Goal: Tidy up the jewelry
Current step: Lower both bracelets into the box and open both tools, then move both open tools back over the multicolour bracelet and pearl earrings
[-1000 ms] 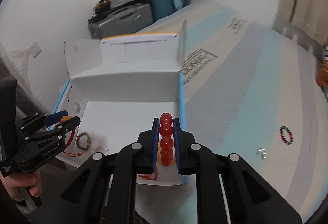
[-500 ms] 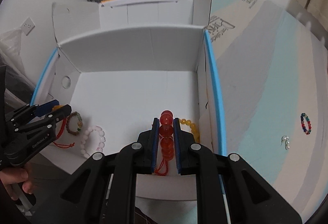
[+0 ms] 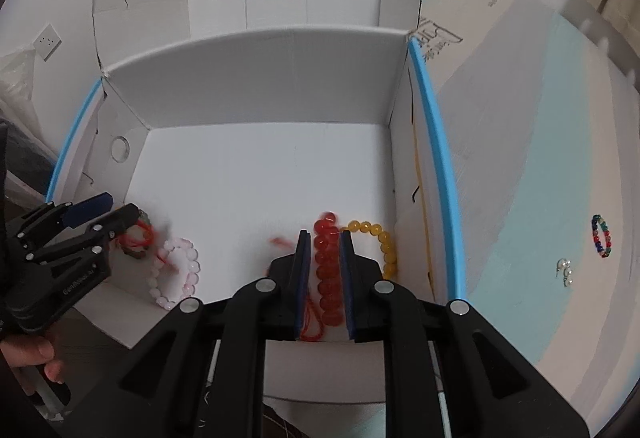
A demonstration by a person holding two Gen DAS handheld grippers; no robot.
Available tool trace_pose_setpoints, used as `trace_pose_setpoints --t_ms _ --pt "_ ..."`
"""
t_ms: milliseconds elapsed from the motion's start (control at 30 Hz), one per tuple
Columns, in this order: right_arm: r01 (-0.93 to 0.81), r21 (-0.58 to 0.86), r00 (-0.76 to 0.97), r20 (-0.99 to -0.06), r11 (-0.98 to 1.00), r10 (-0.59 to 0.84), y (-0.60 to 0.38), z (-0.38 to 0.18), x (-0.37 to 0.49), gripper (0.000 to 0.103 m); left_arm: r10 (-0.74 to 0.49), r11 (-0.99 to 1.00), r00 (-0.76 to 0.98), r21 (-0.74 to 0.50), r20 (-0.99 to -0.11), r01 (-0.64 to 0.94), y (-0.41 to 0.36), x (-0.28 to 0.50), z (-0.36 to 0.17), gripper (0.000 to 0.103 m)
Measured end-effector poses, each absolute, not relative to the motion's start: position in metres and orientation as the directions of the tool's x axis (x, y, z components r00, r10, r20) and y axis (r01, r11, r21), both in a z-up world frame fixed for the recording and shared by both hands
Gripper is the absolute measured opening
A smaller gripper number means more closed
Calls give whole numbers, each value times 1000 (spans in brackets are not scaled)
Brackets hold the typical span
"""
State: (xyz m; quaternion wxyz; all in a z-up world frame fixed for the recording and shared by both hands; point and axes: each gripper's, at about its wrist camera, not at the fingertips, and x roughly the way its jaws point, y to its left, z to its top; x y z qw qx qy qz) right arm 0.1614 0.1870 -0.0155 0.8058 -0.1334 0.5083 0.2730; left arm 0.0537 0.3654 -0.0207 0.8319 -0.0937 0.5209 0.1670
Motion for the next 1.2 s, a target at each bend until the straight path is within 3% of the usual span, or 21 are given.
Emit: trace_pose_setpoints --t_ms 100,300,533,733,1200 --pt "-573 61 365 -874 817 321 183 -2 157 40 184 928 418 17 -890 -372 362 52 -14 46" --pt "-559 51 435 -831 827 346 167 26 149 72 215 928 466 31 -858 -370 350 51 6 76" --pt "-522 28 483 -814 853 322 137 40 152 89 234 934 511 45 -827 -355 325 57 25 93" --pt "-470 22 513 -807 882 293 102 45 157 96 217 944 544 33 -811 -328 301 66 38 97" --pt "-321 44 569 -789 946 230 -5 51 183 96 127 983 587 23 -799 -182 204 105 42 97"
